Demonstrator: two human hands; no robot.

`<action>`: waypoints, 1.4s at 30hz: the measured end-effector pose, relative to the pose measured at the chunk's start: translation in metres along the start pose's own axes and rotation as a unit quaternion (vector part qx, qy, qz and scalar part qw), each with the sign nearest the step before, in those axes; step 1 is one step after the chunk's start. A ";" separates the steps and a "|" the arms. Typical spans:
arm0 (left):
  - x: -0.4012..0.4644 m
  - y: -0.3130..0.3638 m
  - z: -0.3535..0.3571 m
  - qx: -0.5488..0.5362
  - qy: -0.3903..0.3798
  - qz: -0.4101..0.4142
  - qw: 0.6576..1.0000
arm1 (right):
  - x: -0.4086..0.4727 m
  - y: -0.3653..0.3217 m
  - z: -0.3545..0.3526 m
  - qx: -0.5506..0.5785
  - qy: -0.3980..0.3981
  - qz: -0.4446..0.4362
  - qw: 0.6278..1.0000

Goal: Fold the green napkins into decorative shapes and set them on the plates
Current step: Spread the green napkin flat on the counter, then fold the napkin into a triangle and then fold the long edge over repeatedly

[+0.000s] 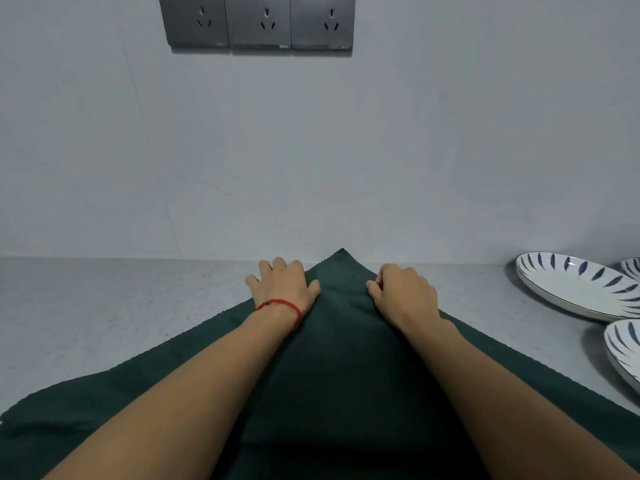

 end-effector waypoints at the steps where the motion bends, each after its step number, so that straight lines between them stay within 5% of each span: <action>1: 0.002 0.000 0.002 0.001 0.009 -0.002 1.000 | -0.002 -0.003 0.000 -0.031 0.015 -0.008 0.999; 7: -0.026 0.009 -0.027 0.001 0.062 0.034 0.997 | -0.042 -0.026 -0.044 -0.104 0.129 -0.074 0.983; 10: -0.098 0.010 -0.039 0.034 0.087 0.127 0.988 | -0.104 -0.026 -0.036 -0.106 0.004 -0.095 0.990; 13: -0.137 -0.005 -0.010 0.032 -0.041 0.130 0.990 | -0.146 -0.003 -0.005 -0.093 -0.157 -0.035 0.983; 15: -0.140 -0.009 0.006 0.019 -0.092 0.115 0.989 | -0.150 0.003 0.003 -0.073 -0.170 -0.017 0.983; 23: -0.136 -0.009 0.009 0.011 -0.095 0.108 0.990 | -0.145 0.005 0.004 -0.056 -0.162 -0.017 0.985; 30: -0.138 -0.008 0.009 0.010 -0.072 0.115 0.991 | -0.147 0.004 -0.003 -0.025 -0.114 -0.020 0.993; 33: -0.136 -0.006 0.002 -0.013 -0.046 0.114 0.992 | -0.146 0.000 -0.022 -0.005 -0.010 -0.025 1.000; 36: -0.151 0.005 -0.041 -0.015 0.123 0.162 0.979 | -0.166 -0.022 -0.057 -0.015 0.154 -0.131 0.979; 38: -0.186 0.016 -0.064 -0.049 0.227 0.252 0.939 | -0.191 -0.036 -0.074 0.017 0.213 -0.201 0.956; 42: -0.235 0.020 -0.044 -0.078 0.171 0.303 0.934 | -0.217 -0.049 -0.062 0.038 0.140 -0.246 0.958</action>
Point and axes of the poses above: each hand's wrist, its own x-axis towards the middle knuckle, its own z-axis out of the palm, y = z × x, the point moved 9 cm from there along x, towards the middle knuckle, and after that the axes turned 3 degrees about -y, right-handed, at the moved point
